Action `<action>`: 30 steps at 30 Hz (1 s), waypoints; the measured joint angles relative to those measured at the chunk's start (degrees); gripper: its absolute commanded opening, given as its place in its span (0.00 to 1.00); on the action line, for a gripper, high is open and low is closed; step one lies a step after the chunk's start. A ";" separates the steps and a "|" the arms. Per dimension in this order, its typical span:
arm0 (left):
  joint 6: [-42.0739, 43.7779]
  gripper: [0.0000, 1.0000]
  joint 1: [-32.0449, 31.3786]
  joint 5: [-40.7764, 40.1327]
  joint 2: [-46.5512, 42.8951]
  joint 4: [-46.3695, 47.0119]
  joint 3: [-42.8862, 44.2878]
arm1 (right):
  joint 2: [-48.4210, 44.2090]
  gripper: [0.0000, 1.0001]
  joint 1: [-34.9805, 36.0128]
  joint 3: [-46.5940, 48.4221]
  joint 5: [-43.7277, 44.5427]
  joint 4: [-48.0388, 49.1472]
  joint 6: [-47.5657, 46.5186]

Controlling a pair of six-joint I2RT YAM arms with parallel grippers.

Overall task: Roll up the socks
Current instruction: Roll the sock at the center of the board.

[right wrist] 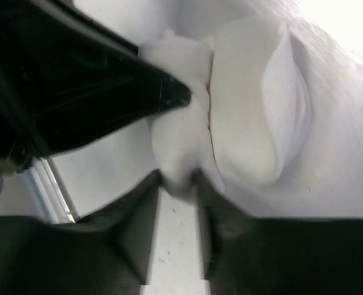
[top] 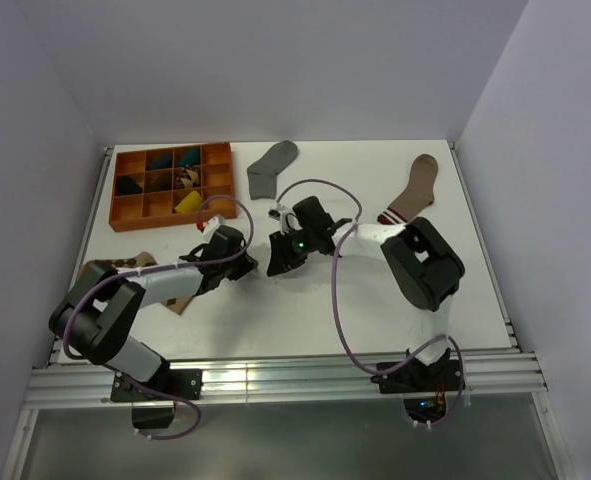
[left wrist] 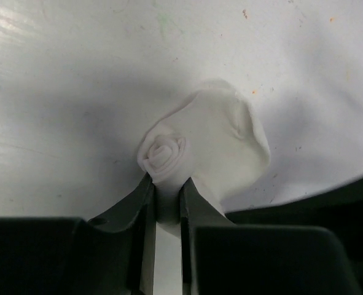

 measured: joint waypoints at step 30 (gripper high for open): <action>11.32 0.00 0.87 6.05 7.06 -9.05 11.26 | -11.43 0.59 23.32 -14.40 54.75 21.31 -19.52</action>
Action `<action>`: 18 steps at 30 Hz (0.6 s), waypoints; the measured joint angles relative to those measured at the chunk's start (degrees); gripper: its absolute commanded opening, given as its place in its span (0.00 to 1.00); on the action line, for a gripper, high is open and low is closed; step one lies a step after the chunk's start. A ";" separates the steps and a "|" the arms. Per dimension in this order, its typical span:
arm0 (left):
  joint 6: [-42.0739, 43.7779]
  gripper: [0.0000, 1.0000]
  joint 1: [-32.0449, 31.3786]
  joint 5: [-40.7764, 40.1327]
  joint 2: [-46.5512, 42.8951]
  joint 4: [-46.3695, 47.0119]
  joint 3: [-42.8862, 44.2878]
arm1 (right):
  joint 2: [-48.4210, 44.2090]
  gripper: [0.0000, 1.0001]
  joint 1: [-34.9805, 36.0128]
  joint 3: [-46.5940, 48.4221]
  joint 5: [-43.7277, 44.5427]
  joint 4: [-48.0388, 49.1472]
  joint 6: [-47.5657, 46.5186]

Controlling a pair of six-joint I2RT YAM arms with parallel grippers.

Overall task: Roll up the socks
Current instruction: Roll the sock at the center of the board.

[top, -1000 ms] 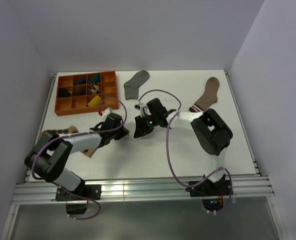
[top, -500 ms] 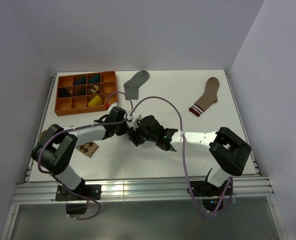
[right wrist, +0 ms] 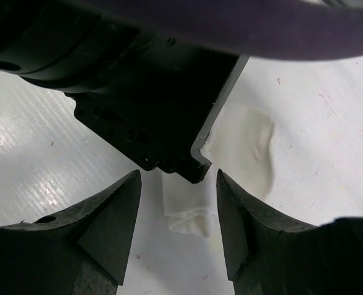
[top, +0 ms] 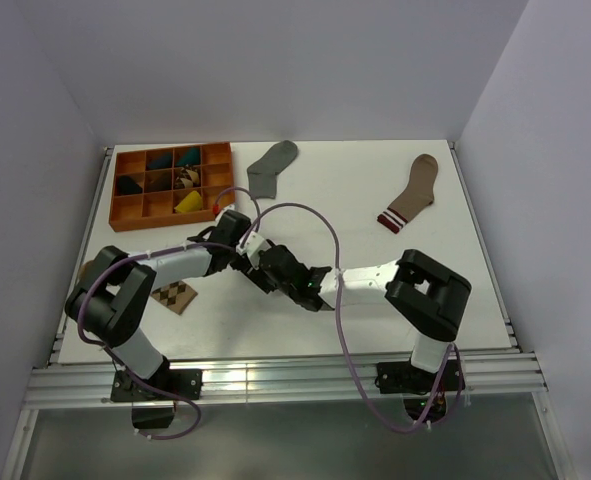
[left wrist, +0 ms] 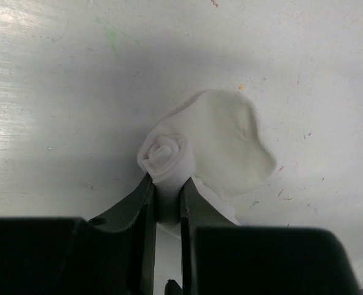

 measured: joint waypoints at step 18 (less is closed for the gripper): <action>0.00 0.00 0.33 1.29 0.35 0.44 0.11 | -9.44 0.60 1.22 -7.28 3.72 4.59 1.75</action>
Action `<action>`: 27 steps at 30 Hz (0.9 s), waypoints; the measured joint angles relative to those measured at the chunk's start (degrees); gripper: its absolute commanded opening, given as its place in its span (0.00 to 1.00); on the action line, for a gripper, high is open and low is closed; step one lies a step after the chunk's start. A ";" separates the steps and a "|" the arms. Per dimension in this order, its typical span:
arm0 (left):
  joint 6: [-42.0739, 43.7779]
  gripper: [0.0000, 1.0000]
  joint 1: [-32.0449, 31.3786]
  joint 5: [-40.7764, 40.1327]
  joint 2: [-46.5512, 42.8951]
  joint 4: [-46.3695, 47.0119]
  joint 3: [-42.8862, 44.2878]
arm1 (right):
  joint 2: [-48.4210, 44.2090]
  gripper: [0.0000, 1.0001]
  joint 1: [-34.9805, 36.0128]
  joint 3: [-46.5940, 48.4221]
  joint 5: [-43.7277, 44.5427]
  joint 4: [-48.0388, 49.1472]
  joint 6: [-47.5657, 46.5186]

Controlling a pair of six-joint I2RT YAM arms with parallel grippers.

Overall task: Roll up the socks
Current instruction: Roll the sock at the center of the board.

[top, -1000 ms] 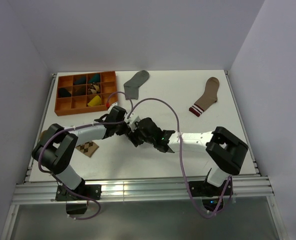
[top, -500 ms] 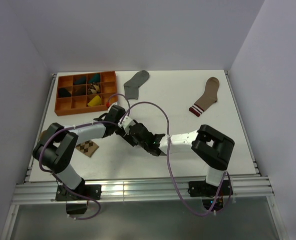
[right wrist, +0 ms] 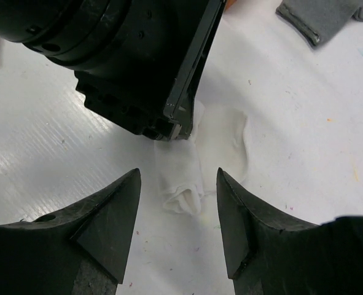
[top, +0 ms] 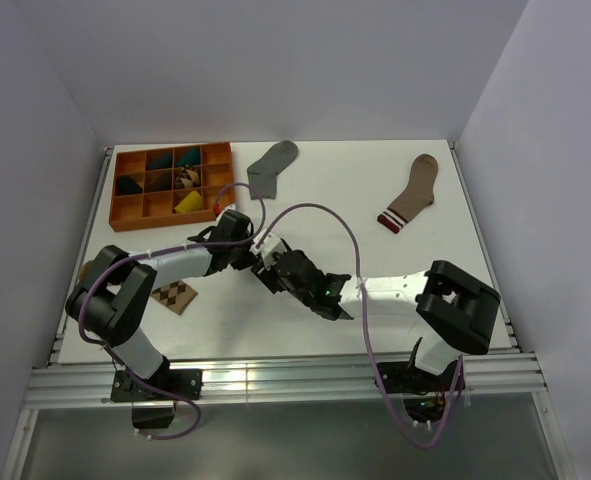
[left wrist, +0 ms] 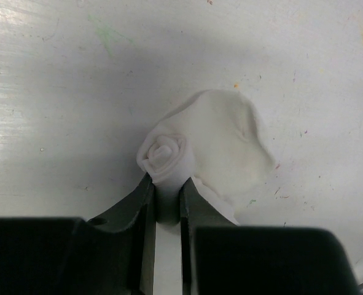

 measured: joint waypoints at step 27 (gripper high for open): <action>0.09 0.00 0.31 3.48 0.74 0.76 0.15 | 13.42 0.33 -0.02 0.96 1.62 4.57 -1.86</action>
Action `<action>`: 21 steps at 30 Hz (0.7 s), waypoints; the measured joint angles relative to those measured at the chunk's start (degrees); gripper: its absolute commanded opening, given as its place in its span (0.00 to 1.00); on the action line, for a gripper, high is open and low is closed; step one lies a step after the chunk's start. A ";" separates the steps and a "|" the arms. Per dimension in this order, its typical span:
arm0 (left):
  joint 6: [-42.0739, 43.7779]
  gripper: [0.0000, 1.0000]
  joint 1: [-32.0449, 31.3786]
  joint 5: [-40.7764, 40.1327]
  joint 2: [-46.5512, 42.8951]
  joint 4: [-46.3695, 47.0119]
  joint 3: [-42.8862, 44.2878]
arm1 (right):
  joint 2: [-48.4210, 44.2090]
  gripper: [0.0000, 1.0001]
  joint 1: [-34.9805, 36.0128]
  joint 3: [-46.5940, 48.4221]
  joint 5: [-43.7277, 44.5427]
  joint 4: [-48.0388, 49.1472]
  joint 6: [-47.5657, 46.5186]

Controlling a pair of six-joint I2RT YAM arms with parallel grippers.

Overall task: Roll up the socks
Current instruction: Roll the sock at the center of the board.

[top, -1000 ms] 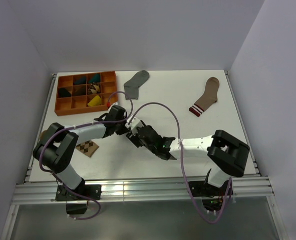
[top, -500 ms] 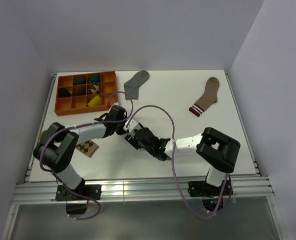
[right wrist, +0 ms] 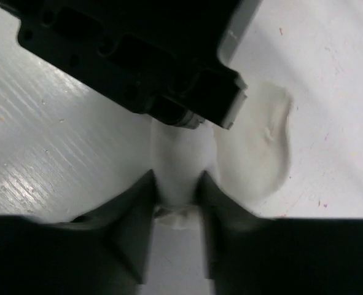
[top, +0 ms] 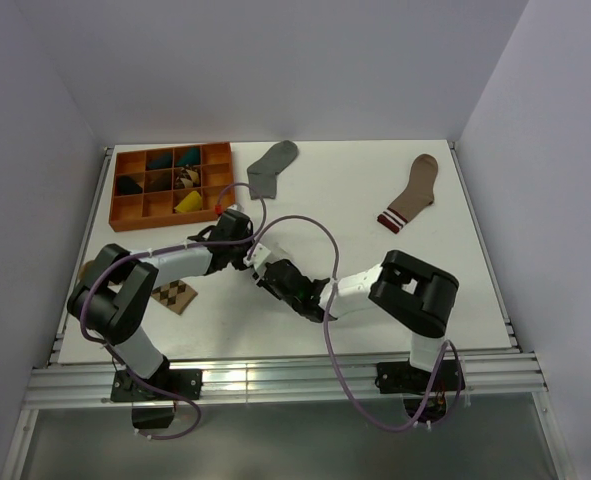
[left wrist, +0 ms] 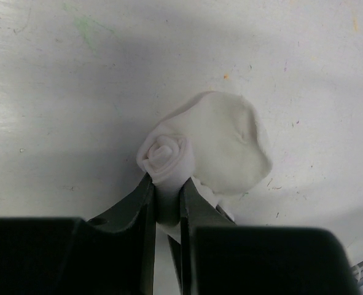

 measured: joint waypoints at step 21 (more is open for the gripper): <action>-2.38 0.68 1.07 -2.60 -6.21 -0.04 -4.44 | -0.55 0.00 -18.08 9.42 -36.83 -17.31 16.55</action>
